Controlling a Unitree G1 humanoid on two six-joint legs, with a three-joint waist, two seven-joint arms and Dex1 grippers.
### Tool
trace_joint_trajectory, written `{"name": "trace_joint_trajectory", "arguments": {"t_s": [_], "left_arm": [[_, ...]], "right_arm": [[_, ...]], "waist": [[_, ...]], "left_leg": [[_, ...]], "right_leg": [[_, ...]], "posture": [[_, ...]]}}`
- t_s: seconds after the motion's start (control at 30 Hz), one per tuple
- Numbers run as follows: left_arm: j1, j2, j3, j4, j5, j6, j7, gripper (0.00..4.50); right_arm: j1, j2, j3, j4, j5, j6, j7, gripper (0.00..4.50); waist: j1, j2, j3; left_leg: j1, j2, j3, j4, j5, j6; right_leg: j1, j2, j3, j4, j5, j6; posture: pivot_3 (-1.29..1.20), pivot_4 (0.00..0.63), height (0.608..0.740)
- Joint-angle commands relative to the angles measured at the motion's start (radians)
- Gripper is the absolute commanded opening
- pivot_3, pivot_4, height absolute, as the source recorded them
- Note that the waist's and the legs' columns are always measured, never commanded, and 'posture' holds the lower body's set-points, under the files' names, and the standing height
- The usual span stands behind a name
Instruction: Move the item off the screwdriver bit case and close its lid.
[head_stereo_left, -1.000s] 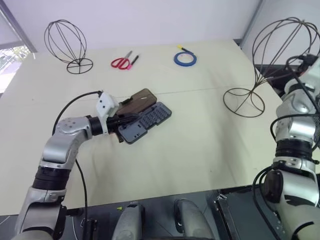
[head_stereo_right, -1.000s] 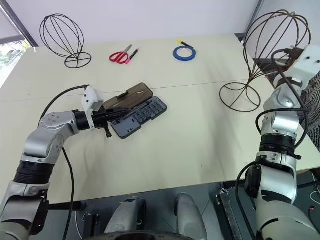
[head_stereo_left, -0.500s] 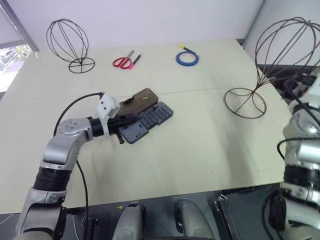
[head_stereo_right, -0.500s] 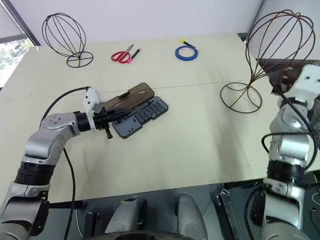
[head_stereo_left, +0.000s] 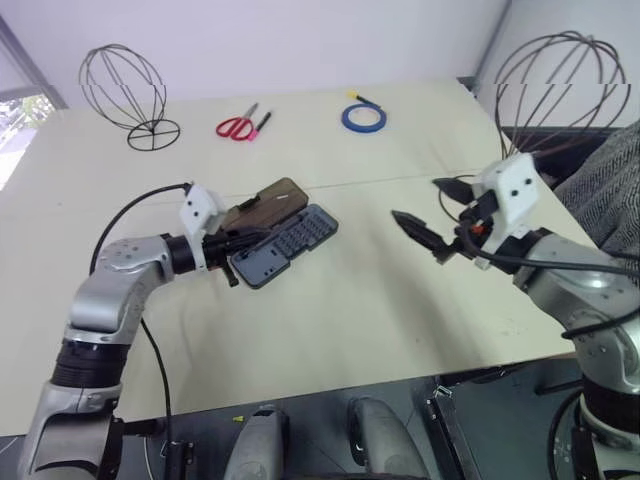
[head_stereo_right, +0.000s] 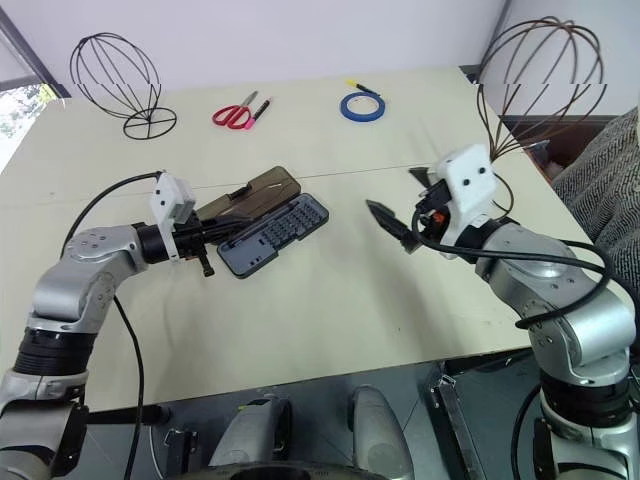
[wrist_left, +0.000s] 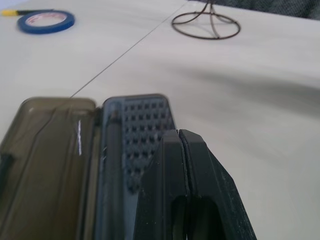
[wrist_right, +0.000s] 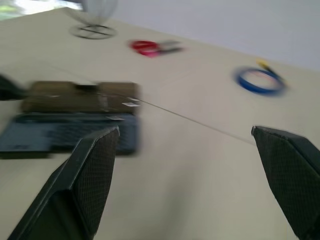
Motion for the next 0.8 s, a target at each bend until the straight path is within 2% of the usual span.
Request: {"name": "trace_joint_trajectory", "arguments": {"t_s": [0.03,0.13,0.33,0.47,0.8], "left_arm": [[0.034,0.041,0.071,-0.096,-0.039,0.036,0.015,0.0],[0.106,0.075,0.126,-0.164,-0.063,0.072,0.032,0.0],[0.212,0.109,0.229,-0.285,-0.124,0.153,0.082,0.0],[0.239,0.13,0.221,-0.287,-0.112,0.15,0.081,0.0],[0.223,0.135,0.259,-0.245,-0.124,0.134,0.128,0.0]], "right_arm": [[-0.09,-0.011,0.065,0.081,-0.02,-0.07,0.122,4.42],[-0.136,0.0,0.141,0.127,-0.059,-0.138,0.21,4.42],[-0.183,0.075,0.204,0.183,-0.078,-0.177,0.259,4.42],[-0.179,0.086,0.239,0.196,-0.134,-0.217,0.289,4.42],[-0.21,0.122,0.246,0.202,-0.144,-0.218,0.313,4.42]], "waist": [[-0.001,0.0,0.0],[0.0,0.0,0.0],[0.001,0.0,0.0],[0.006,0.0,0.0],[0.002,0.0,0.0]], "left_leg": [[0.0,0.0,0.001,0.0,0.0,0.0],[0.0,0.0,0.001,0.0,0.0,0.0],[0.0,0.0,-0.001,0.0,0.0,0.0],[-0.001,0.0,-0.001,0.0,0.0,0.0],[-0.001,0.0,-0.001,0.0,0.0,0.0]], "right_leg": [[0.0,-0.001,0.0,0.0,0.0,0.0],[0.0,-0.002,0.0,-0.001,0.0,0.0],[-0.001,-0.001,0.0,0.0,0.0,0.0],[-0.001,-0.001,-0.001,0.0,0.0,0.0],[-0.001,-0.001,-0.001,0.0,0.0,0.0]], "posture": [[0.0,0.15,0.74],[0.0,0.15,0.74],[0.0,0.15,0.74],[0.0,0.15,0.74],[0.0,0.15,0.74]]}}
